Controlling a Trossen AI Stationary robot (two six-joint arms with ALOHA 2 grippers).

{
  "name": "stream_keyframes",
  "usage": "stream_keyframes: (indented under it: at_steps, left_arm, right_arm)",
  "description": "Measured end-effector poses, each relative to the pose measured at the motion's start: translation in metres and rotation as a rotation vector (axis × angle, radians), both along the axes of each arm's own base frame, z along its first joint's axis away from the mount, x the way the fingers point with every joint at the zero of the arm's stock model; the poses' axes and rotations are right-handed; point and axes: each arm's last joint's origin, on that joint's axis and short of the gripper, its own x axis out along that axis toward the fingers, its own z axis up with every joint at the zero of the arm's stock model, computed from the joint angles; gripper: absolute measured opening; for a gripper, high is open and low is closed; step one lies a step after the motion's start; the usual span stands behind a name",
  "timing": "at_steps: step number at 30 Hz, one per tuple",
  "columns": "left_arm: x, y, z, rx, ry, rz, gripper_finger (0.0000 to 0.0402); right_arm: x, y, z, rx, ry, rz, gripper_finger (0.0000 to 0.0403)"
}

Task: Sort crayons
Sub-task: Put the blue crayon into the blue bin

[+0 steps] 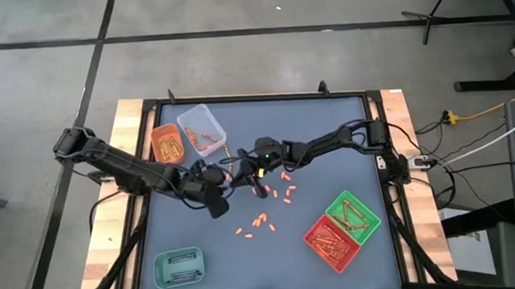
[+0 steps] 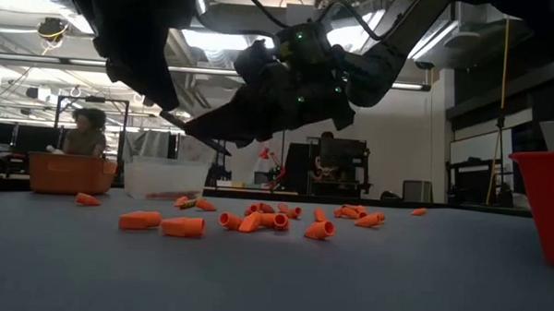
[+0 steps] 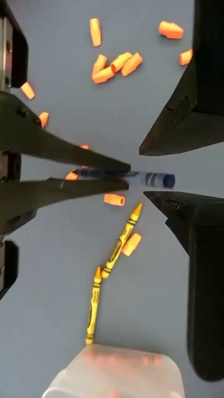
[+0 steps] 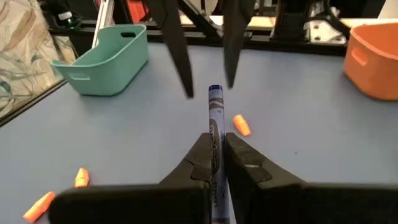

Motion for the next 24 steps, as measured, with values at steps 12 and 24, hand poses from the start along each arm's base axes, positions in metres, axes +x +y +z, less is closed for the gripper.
stream_keyframes:
  at_steps: [12,24]
  left_arm:
    - [0.0007,0.0012,0.0001,-0.020,0.003,-0.004,0.0086]
    - [0.0007,0.0012,0.0000,-0.019,0.004,-0.004,0.0059]
  right_arm:
    - [0.0018,0.0016,0.0093,0.057,-0.075,0.054,0.0023]
    - [0.0018,0.0016,0.0095,0.056,-0.077,0.054,0.0023]
